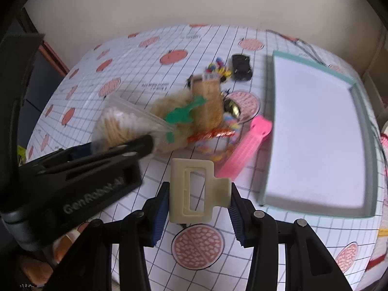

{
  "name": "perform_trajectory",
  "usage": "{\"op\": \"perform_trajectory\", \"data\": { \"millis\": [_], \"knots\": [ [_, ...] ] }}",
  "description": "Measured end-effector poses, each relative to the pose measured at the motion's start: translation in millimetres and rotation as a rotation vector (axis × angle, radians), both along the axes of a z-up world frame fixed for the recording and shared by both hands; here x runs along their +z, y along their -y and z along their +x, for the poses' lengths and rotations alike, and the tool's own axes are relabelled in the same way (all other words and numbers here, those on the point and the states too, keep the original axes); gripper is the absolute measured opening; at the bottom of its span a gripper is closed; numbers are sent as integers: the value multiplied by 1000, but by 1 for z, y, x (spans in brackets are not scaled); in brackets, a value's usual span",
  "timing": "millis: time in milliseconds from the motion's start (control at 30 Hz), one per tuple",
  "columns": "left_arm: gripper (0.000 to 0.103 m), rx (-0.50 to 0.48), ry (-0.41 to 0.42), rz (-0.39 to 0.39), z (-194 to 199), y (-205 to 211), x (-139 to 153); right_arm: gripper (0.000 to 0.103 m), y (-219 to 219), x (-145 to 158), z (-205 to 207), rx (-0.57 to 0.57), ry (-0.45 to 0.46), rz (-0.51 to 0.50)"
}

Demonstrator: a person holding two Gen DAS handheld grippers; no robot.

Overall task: Organize objects
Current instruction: 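Carry the cotton swab bag with the left tool while the right tool carries the claw clip over the tray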

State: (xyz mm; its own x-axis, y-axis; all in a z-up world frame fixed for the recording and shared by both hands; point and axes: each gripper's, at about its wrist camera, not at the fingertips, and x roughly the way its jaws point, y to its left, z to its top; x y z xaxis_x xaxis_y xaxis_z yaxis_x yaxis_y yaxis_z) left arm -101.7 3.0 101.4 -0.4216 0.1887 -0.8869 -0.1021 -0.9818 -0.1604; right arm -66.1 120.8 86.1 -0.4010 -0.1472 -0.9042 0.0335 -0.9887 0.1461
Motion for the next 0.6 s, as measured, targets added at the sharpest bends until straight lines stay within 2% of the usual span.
{"op": "perform_trajectory", "data": {
  "millis": [167, 300, 600],
  "knots": [
    [60, 26, -83, 72, -7, 3, 6, 48, -15, 13, 2, -37, -62, 64],
    [60, 28, -141, 110, -9, 2, 14, 48, -37, 20, 3, -87, -91, 70],
    [60, -58, -237, 125, -6, -24, 28, 48, -95, 20, 2, -208, -118, 68]
  ]
}}
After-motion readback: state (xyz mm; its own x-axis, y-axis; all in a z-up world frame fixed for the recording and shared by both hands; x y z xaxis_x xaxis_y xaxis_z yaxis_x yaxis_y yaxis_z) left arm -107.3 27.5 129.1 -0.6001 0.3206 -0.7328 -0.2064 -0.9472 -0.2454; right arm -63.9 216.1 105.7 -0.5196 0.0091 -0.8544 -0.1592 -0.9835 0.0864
